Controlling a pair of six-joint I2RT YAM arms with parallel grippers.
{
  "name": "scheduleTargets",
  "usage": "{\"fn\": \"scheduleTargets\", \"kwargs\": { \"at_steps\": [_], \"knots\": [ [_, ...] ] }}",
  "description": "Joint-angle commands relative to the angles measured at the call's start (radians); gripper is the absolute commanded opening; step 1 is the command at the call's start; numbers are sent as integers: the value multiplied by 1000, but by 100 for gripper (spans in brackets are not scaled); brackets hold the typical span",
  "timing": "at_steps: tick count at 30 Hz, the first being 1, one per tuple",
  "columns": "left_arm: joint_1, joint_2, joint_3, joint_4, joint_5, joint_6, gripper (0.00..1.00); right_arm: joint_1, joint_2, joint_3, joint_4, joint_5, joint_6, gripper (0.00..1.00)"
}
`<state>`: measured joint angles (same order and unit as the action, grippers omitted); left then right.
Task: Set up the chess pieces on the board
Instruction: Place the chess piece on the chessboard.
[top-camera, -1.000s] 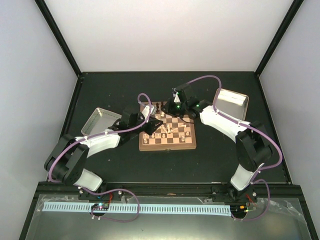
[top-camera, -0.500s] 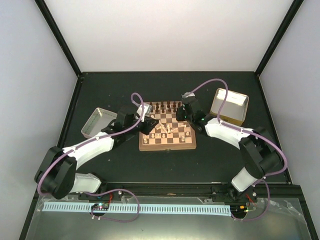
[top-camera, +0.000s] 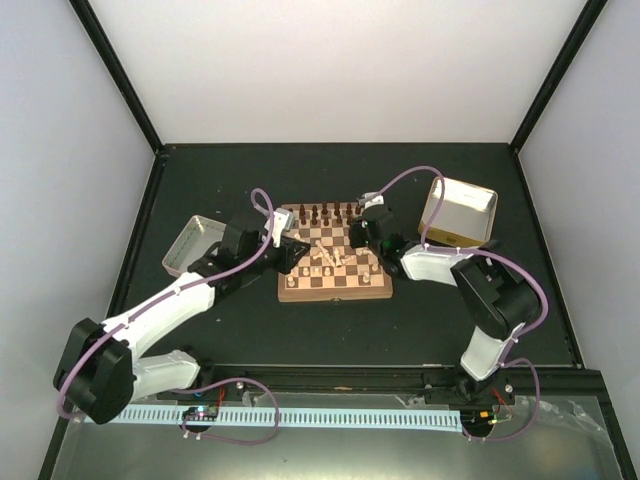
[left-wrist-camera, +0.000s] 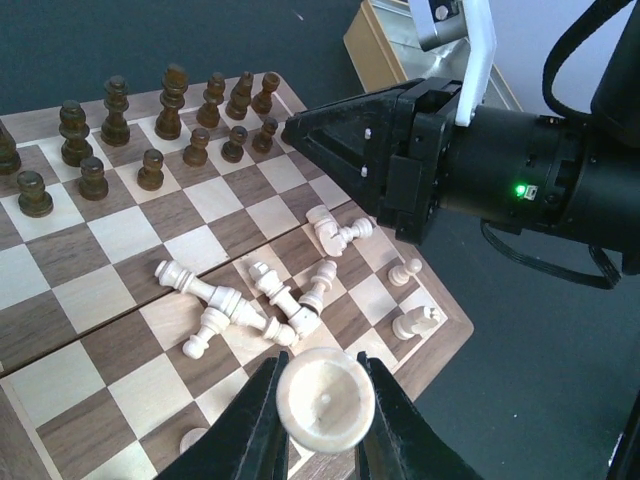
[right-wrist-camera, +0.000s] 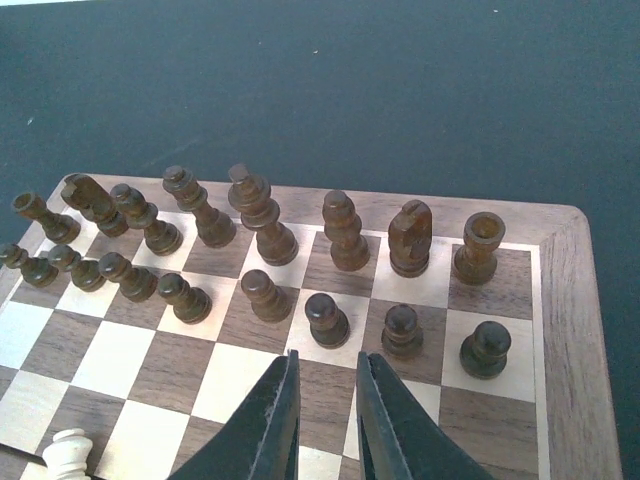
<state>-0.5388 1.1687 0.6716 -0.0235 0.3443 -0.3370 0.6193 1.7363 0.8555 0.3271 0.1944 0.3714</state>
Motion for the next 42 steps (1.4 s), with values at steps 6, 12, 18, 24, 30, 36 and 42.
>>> {"fn": "scheduleTargets", "kwargs": {
  "at_steps": [6,12,18,24,30,36,42],
  "knots": [
    [-2,-45,52,-51,12,-9,5,-6,-32,89,-196,-2,72,24],
    [-2,-50,53,-58,30,-9,5,-11,-29,224,-560,-30,155,33],
    [0,-57,67,-54,96,-58,5,-13,-140,166,-614,-219,179,41],
    [5,-74,95,37,225,-245,5,-13,-353,21,-353,-546,198,53],
    [18,-78,114,147,286,-569,6,-11,-475,-133,26,-795,253,53],
    [23,-62,113,289,332,-876,5,-4,-558,-205,287,-865,297,50],
    [26,-12,108,410,411,-1069,4,0,-598,-200,298,-874,135,48]
  ]
}}
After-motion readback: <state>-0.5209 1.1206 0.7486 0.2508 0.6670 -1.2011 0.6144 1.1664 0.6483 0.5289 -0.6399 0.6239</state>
